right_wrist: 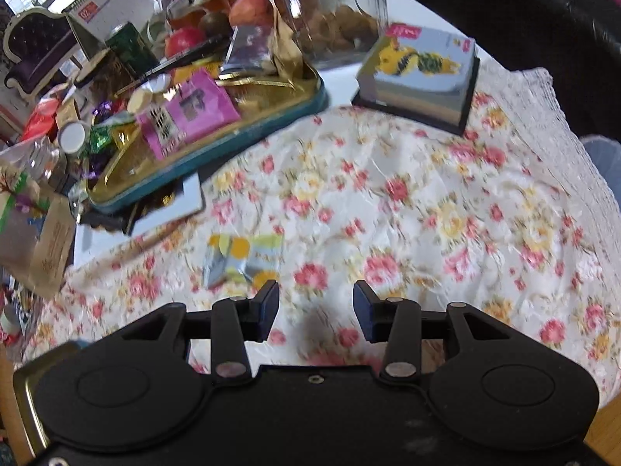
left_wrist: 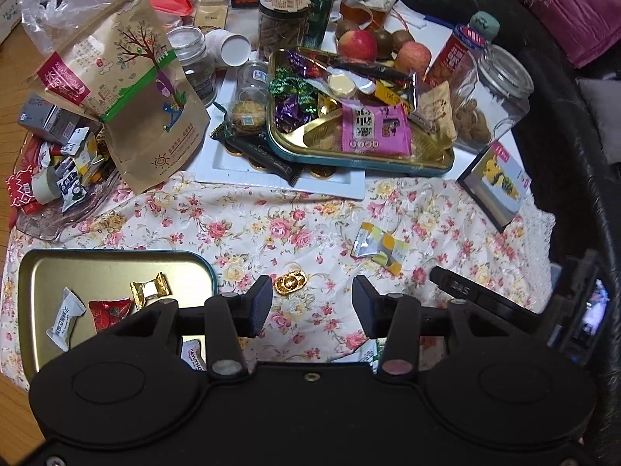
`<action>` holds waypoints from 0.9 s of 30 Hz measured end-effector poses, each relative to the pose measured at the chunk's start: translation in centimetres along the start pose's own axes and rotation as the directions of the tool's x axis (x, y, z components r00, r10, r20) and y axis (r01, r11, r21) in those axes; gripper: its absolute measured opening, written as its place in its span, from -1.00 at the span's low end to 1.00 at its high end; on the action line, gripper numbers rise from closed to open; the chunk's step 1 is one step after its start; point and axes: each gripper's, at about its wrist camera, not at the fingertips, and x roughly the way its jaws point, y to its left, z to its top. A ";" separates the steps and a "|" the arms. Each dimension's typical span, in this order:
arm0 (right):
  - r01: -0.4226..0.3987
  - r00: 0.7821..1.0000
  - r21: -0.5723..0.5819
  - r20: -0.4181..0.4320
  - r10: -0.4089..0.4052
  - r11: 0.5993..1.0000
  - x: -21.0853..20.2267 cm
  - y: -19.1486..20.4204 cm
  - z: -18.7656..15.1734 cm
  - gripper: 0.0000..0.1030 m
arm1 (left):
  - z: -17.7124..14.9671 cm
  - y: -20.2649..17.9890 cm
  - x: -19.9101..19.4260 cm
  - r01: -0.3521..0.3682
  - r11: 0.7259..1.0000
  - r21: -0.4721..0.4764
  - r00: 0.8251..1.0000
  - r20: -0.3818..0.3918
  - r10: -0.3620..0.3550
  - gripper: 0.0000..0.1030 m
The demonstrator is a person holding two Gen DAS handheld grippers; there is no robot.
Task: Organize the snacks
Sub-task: 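Reach the right tool to the yellow-silver packet on the cloth and grasp it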
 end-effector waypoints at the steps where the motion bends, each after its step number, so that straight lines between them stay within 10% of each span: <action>1: -0.009 1.000 -0.004 0.002 0.009 1.000 0.4 0.5 0.4 -0.13 | 0.0 0.2 -0.3 0.007 1.000 -0.003 1.000 0.008 -0.007 0.04; 15: 0.035 0.999 -0.042 -0.016 -0.036 0.999 8.4 6.9 3.1 -0.13 | 0.3 1.4 -1.5 0.014 1.000 -0.021 0.999 0.044 -0.013 0.04; 27: 0.087 0.991 -0.171 -0.083 -0.103 0.981 8.2 3.6 0.6 -0.22 | 0.2 1.1 -1.0 0.012 1.000 -0.019 0.999 0.030 -0.012 0.04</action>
